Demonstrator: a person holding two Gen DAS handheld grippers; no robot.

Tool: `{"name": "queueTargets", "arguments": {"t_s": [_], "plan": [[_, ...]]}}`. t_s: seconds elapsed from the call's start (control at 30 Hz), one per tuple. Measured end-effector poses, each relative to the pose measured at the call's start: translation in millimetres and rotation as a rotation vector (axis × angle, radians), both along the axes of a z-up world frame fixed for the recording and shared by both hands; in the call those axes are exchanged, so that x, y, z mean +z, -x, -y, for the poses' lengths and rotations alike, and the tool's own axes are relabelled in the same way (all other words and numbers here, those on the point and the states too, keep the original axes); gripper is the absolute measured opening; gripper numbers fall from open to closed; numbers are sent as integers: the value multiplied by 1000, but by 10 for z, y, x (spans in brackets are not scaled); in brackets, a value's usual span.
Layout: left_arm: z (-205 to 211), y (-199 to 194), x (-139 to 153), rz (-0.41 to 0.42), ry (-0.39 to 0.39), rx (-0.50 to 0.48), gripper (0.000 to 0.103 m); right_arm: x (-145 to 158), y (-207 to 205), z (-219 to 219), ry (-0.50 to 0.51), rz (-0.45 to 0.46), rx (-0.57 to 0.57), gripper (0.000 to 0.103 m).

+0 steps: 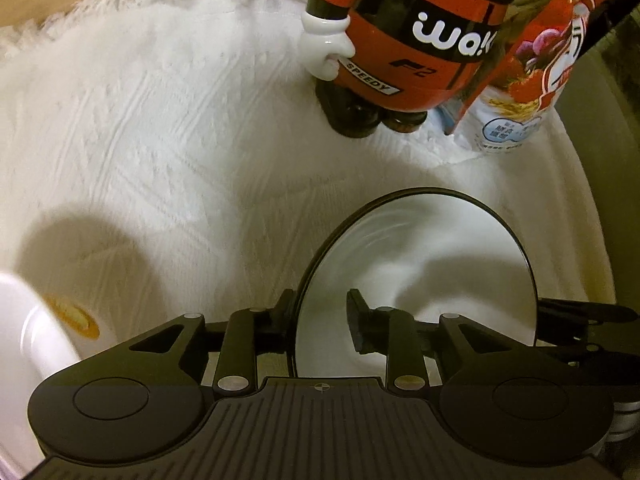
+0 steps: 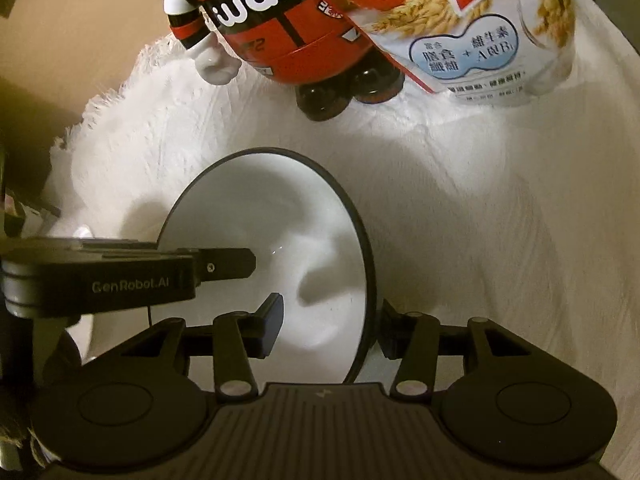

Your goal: Organize plates and bowls

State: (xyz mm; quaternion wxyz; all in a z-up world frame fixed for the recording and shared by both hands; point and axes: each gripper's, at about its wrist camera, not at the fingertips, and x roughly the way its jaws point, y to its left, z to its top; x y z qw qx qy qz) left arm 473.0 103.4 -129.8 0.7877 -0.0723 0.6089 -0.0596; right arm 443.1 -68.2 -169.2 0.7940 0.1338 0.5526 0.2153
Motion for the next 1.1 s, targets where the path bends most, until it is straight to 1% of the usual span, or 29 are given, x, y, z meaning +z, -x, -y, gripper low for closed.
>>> {"name": "queueTargets", "arguments": {"t_s": [0.07,0.23,0.33,0.5,0.6,0.7,0.83,0.93,1.0,1.03,1.1], "plan": [[22,30,80,10,-1,11,34,65,32,16,-5,8,-11,49],[93,201,438,67,-2,14,35,316,134,107,-44,38,-16,49],[196,333,607,77,4,0,35,500,244,204,-61,70,-11,49],[452,582,752,77,27,-47,35,747,482,454,-70,108,-32,49],[649,737,736,70,60,-77,35,850,682,657,-72,135,-34,49],[892,917,643,46,61,-121,35,835,898,851,-46,136,-34,49],[1125,1159,523,34,72,-188,35,729,1158,1055,-1,120,-53,49],[1196,1282,399,16,76,-197,34,600,1284,1181,3,90,-54,49],[1237,1335,312,1,67,-208,33,480,1339,1236,-5,58,-52,49],[1256,1352,281,-1,59,-214,31,416,1354,1249,-5,43,-53,49],[1285,1396,236,17,29,-227,29,304,1368,1250,5,29,-52,49]]}}
